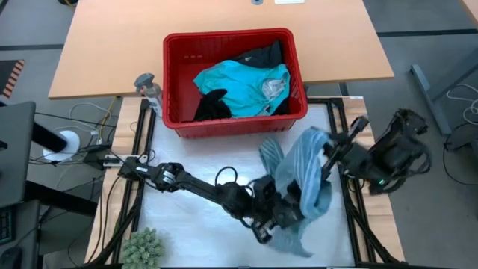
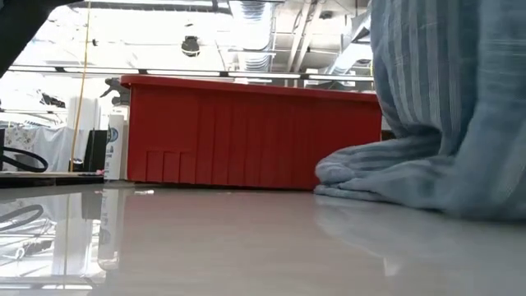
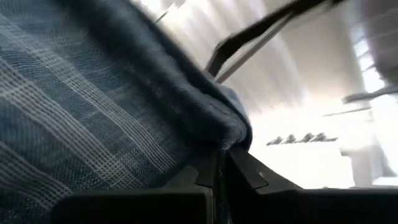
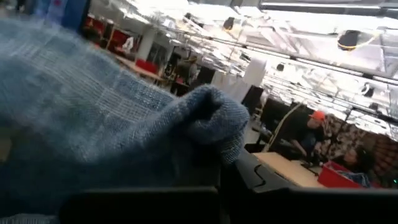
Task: Fold Laundry from Bin
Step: Fold the patterned blue shirt
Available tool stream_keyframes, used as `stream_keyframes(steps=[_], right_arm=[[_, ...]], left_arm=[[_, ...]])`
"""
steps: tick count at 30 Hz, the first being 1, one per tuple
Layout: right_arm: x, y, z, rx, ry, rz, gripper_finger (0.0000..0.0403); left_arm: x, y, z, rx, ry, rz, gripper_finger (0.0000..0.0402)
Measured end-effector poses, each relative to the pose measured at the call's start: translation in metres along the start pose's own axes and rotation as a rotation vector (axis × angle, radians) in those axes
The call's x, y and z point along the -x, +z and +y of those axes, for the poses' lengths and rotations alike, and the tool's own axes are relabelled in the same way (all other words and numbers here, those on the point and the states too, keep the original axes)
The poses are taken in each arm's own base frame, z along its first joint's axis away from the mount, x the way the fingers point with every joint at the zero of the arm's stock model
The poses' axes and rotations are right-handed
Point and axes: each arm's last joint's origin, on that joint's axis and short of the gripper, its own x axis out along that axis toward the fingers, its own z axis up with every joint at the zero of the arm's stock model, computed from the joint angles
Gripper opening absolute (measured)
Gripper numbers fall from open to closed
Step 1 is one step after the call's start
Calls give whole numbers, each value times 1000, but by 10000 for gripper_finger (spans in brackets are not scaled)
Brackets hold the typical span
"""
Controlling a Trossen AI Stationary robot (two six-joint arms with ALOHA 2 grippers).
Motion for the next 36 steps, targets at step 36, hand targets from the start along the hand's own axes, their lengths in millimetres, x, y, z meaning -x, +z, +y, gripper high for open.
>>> stream_keyframes(steps=[36], right_arm=[[-47,-83,-15,198,-358,335,25]], left_arm=[[15,80,60,86,319,424,0]])
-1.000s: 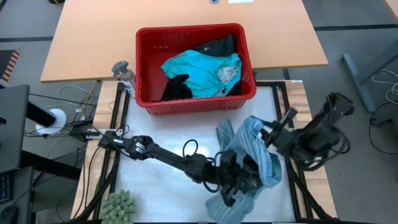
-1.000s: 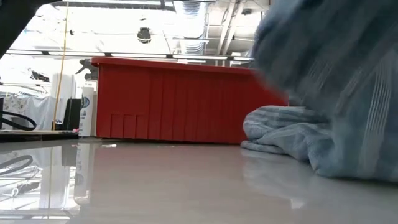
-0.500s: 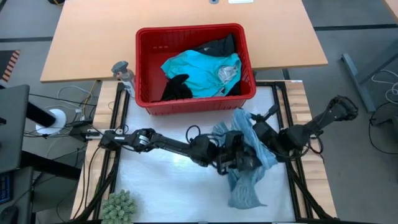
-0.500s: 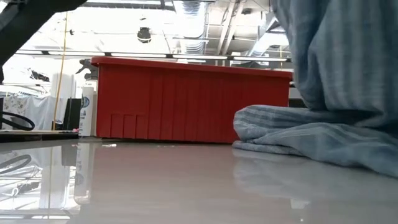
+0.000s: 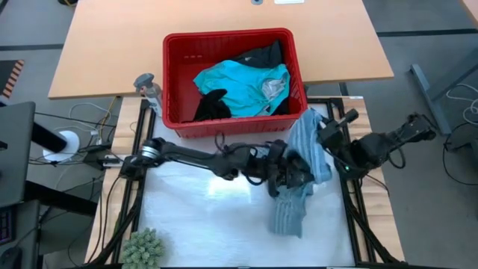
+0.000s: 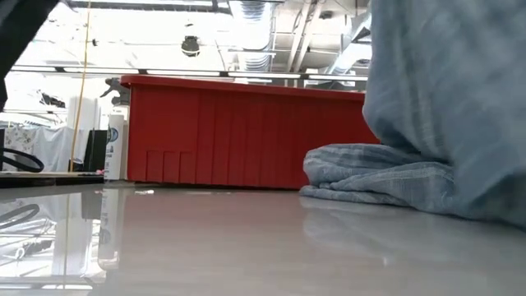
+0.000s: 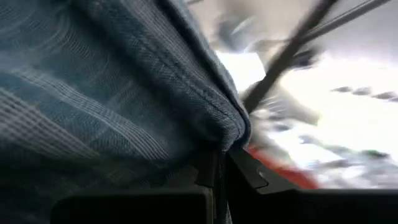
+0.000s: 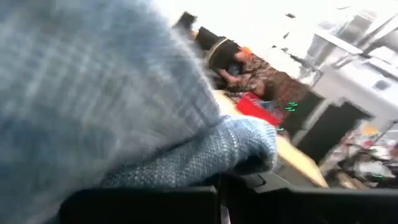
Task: Fold Laundry from Bin
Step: Fold the patterned blue shirt
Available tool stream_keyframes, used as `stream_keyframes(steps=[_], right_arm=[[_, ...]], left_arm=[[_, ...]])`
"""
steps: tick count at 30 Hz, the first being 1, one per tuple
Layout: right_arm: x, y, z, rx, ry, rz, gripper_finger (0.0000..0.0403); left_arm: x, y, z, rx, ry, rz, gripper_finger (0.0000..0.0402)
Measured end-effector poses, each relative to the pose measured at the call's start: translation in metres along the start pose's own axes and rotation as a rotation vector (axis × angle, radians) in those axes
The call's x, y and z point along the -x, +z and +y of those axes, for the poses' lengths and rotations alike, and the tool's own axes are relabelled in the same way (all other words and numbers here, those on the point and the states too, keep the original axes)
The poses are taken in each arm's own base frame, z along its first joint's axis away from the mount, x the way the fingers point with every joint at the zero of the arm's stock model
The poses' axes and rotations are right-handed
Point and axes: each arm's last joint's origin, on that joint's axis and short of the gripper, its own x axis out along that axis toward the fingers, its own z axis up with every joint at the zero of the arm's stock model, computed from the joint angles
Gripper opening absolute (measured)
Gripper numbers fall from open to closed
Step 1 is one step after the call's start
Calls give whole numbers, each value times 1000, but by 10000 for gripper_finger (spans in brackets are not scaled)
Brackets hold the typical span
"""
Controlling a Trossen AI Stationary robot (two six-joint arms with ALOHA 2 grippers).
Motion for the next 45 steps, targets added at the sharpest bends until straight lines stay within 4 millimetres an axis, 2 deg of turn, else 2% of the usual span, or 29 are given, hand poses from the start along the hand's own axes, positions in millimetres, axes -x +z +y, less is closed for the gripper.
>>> stream_keyframes(steps=[3,7,12,15,19,25,27,31,35,40,45], right_arm=[[-4,-1,-3,6,1,-13,25],[-10,0,-12,-31,4,-42,25],[-26,1,-2,-48,74,-150,25],[-43,1,11,-104,160,-231,25],[-77,-7,43,-165,297,-247,25],[-120,-25,99,-224,466,-235,25],[-127,-28,115,-227,512,-234,25],[-138,-22,144,-274,633,-273,25],[-152,-24,182,-263,729,-250,25],[-171,-25,229,-228,814,-232,25],[-186,-19,265,-215,906,-232,25]], left_arm=[[22,7,-15,-138,244,67,0],[66,16,-42,-260,494,36,0],[133,23,-74,-258,688,-79,0],[171,17,-82,-214,781,-141,0],[209,3,-86,-137,851,-192,0],[243,-29,-93,-29,888,-213,0],[252,-40,-102,0,907,-227,0],[273,-63,-121,11,962,-253,0],[296,-83,-133,36,970,-304,0],[316,-103,-130,130,973,-267,0],[336,-118,-114,206,1120,-105,0]])
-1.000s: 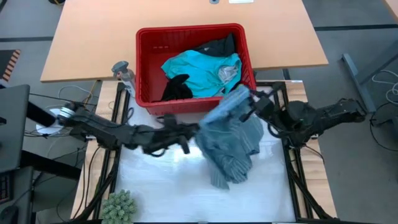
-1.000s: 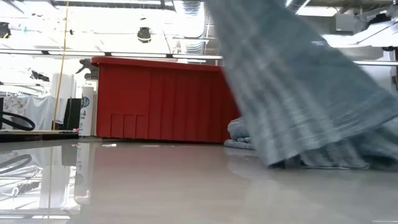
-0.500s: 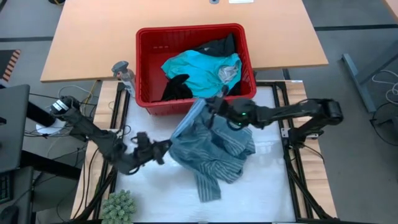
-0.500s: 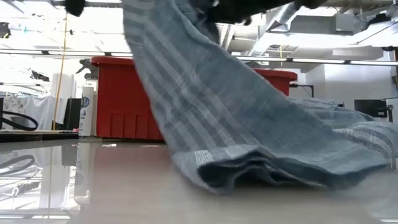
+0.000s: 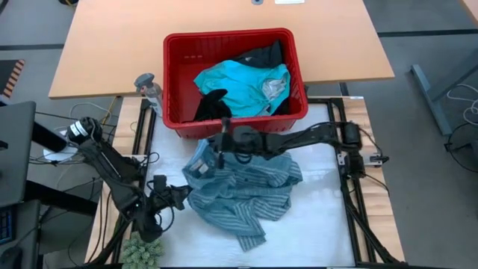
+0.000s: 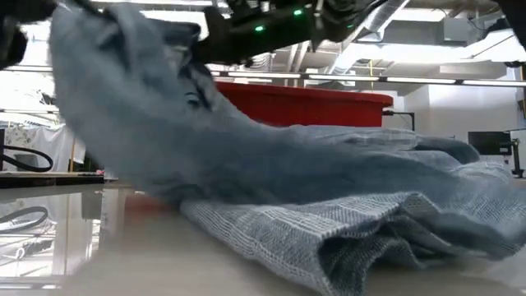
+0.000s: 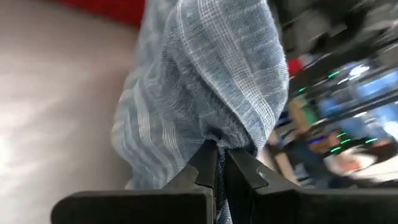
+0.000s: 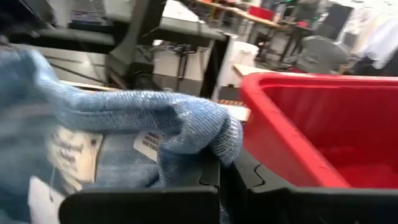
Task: Fold Laundry from Bin
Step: Fold the patterned blue shirt
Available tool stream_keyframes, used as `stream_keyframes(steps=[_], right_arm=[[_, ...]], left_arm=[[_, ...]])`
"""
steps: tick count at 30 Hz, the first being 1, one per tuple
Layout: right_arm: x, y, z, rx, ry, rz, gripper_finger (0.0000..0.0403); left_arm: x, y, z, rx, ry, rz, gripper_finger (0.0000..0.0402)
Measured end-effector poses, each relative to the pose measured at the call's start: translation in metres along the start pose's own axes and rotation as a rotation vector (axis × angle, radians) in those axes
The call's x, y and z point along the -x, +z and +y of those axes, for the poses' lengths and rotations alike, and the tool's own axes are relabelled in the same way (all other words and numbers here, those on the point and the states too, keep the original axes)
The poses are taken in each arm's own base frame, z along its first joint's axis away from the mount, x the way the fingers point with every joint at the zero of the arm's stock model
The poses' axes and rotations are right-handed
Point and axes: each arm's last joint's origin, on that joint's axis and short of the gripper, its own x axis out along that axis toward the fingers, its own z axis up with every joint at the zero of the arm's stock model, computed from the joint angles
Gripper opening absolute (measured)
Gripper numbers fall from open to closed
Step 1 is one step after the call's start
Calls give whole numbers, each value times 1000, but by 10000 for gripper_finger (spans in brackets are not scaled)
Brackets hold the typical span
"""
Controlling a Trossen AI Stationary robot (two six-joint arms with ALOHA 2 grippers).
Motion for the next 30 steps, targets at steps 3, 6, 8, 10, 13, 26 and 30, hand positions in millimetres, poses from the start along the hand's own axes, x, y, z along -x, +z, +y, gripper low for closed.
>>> stream_keyframes(steps=[3,6,8,10,13,26,30], right_arm=[[-17,-3,4,4,31,15,25],[-30,-8,8,7,73,37,25],[-38,-11,8,6,96,40,25],[-42,-16,10,8,111,56,35],[-45,-21,12,19,116,62,77],[-31,-7,10,141,151,137,246],[-18,9,5,154,161,171,263]], left_arm=[[1,-1,16,-30,124,43,0],[5,0,27,-90,257,112,0],[7,0,30,-112,309,149,0],[8,0,31,-131,329,167,0],[11,1,36,-179,408,218,0],[26,11,52,-535,651,382,40],[25,11,51,-544,639,376,84]])
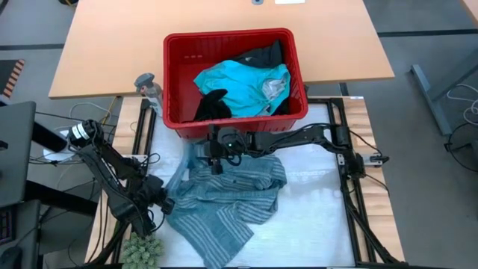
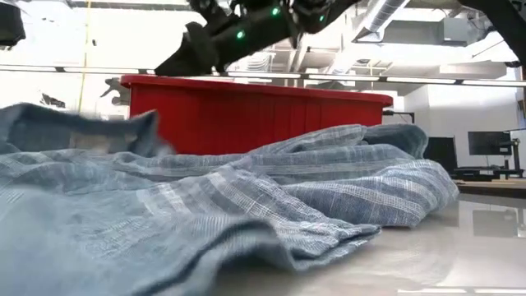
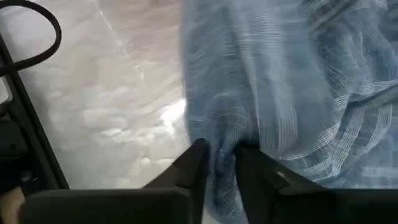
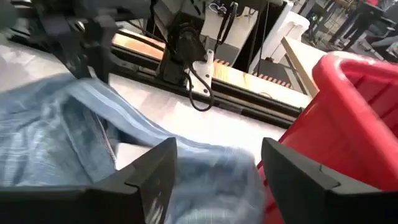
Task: Fold Laundry from Bin
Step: Fold the patterned blue shirt
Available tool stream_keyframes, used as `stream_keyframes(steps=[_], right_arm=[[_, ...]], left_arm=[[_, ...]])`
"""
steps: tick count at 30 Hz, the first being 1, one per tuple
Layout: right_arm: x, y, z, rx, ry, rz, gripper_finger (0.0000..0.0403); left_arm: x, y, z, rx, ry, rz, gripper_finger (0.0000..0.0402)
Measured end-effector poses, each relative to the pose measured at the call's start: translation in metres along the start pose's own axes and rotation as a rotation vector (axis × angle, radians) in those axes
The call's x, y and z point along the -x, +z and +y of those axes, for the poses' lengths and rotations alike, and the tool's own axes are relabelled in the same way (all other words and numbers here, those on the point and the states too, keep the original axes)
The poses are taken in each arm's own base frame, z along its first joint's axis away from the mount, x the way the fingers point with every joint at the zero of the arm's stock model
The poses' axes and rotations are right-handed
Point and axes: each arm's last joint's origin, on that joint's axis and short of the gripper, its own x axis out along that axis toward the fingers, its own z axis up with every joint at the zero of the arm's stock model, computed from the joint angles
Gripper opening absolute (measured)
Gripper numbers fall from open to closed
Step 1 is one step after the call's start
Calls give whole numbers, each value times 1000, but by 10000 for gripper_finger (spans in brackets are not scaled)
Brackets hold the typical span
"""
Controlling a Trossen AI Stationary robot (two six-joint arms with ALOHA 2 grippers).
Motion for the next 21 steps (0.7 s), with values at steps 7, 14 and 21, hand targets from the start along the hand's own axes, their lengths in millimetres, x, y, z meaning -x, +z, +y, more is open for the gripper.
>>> stream_keyframes(steps=[7,14,21], right_arm=[[43,9,-3,57,98,232,265],[99,16,-8,-1,181,462,265],[147,10,-9,-118,200,651,265]], left_arm=[[2,0,6,-133,76,43,142],[27,20,13,-262,207,-32,146],[53,44,0,-258,-117,-273,146]])
